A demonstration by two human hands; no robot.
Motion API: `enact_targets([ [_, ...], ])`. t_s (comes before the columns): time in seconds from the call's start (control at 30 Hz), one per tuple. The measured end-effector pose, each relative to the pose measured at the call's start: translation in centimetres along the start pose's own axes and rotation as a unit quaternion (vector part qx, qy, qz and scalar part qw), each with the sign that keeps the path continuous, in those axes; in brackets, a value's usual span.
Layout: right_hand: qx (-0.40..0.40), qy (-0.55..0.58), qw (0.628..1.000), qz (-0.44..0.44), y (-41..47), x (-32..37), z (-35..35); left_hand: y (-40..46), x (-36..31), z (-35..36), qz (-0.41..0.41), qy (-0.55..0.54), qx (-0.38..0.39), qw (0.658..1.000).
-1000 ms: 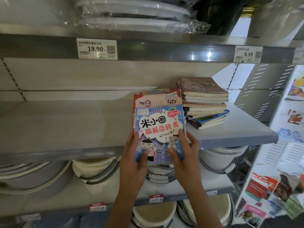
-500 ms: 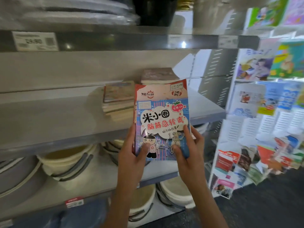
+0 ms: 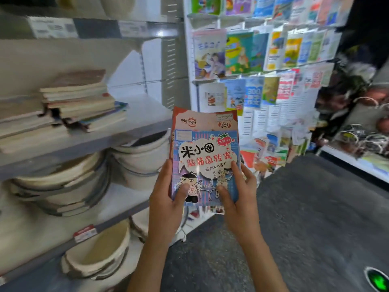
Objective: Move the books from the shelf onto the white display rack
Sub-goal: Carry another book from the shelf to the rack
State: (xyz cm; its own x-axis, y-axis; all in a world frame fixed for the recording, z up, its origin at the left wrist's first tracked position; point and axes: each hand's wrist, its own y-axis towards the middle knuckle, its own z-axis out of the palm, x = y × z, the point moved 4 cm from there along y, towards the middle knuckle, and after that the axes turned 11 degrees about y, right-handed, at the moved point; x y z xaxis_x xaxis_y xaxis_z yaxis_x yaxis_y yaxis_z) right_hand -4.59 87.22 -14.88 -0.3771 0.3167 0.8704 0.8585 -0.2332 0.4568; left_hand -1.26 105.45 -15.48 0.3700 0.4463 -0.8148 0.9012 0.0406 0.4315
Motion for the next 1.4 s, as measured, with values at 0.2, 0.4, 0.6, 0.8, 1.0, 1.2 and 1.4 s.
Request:
enact_targets([
  [0.2,-0.012,-0.011,0.998,0.056,0.5,-2.2,-6.6,0.0,-2.7,6.4,0.003,-0.008,0.047,0.999],
  [0.4,-0.025,0.034,0.994,0.105,3.9,-6.0,-10.0,2.4,-1.1,11.8,-0.004,-0.031,0.097,0.995],
  [0.6,-0.017,0.036,0.990,0.136,10.9,-11.7,-11.7,8.1,0.4,18.2,-0.003,-0.044,0.130,0.991],
  [0.8,-0.066,0.027,0.985,0.158,18.8,-17.1,-12.0,15.0,3.4,24.2,0.009,-0.021,0.160,0.987],
  [1.0,-0.039,0.015,0.991,0.123,23.6,-22.7,-9.9,19.2,7.9,28.6,-0.047,-0.009,0.148,0.988],
  [1.2,0.017,-0.003,0.992,0.125,26.0,-28.4,-9.0,21.0,11.9,32.6,-0.105,0.000,0.125,0.987],
  [1.4,0.071,-0.033,0.992,0.095,28.9,-34.7,-9.4,22.0,14.9,38.5,-0.143,0.014,0.095,0.985],
])
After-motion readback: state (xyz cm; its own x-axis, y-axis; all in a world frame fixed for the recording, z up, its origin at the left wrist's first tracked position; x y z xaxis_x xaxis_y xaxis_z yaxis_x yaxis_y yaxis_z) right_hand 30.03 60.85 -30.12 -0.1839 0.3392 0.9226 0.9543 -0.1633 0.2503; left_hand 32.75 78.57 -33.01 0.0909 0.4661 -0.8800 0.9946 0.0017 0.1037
